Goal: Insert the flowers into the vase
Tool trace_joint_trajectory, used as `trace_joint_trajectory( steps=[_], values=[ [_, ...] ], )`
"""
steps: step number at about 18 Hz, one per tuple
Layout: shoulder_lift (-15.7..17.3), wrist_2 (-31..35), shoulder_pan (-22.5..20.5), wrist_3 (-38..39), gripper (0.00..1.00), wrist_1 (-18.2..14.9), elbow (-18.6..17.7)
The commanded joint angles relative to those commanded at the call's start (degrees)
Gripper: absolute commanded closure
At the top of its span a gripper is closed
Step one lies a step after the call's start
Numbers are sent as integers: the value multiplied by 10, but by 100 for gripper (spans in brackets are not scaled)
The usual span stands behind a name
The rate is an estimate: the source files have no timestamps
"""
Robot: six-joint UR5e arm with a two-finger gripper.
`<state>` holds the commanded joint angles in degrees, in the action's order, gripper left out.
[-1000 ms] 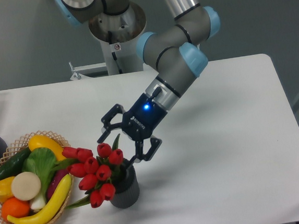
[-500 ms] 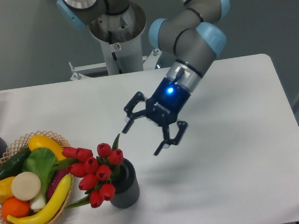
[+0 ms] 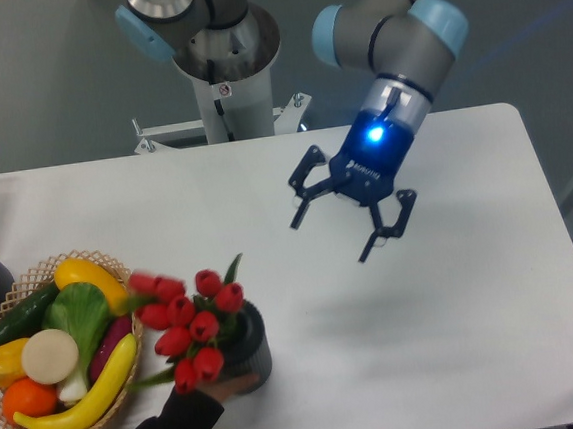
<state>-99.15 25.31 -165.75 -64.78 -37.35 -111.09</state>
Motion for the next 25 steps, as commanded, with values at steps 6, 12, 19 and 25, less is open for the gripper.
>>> trace_joint_trajectory(
  steps=[6, 12, 19, 25],
  values=[
    [21, 81, -33, -1, 0, -3, 0],
    [31, 191, -41, -1, 0, -3, 4],
    [37, 390, -38, -8, 0, -3, 4],
    [31, 479, -41, -36, 0, -5, -8]
  ],
)
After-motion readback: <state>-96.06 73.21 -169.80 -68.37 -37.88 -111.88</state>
